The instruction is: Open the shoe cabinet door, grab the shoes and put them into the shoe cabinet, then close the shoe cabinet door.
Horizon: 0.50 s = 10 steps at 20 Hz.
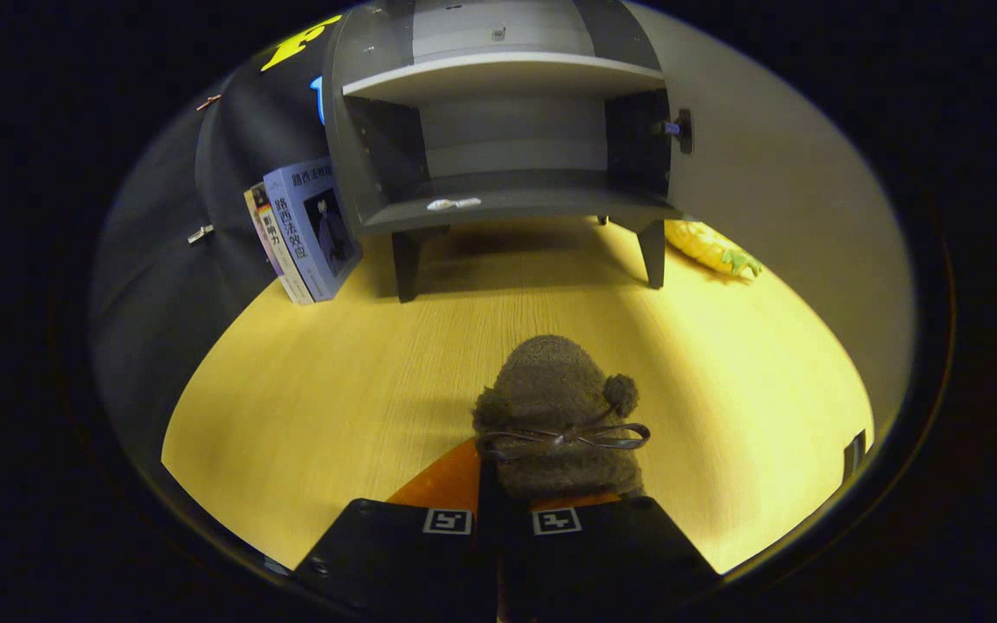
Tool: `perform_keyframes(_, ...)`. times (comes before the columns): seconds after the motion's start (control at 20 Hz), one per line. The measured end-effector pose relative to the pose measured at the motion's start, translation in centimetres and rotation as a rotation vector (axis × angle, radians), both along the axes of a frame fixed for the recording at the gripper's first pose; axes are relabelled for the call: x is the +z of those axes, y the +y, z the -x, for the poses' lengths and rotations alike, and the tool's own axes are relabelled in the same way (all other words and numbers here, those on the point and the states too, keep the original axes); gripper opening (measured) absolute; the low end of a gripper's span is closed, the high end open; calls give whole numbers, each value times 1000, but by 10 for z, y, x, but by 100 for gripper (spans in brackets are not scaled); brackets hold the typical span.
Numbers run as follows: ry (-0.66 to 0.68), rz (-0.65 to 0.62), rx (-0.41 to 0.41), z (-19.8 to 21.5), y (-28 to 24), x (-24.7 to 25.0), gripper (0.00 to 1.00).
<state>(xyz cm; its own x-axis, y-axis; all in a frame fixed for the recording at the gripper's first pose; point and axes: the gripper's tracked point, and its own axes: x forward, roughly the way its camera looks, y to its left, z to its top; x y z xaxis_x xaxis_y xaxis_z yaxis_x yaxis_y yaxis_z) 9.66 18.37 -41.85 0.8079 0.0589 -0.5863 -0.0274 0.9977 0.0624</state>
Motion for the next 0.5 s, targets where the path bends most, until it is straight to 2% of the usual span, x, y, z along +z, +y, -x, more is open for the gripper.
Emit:
perform_keyframes(0.25,-55,-20,1,-6,-4,92,11)
perform_keyframes(0.5,-103,-37,37,-21,4,181,11)
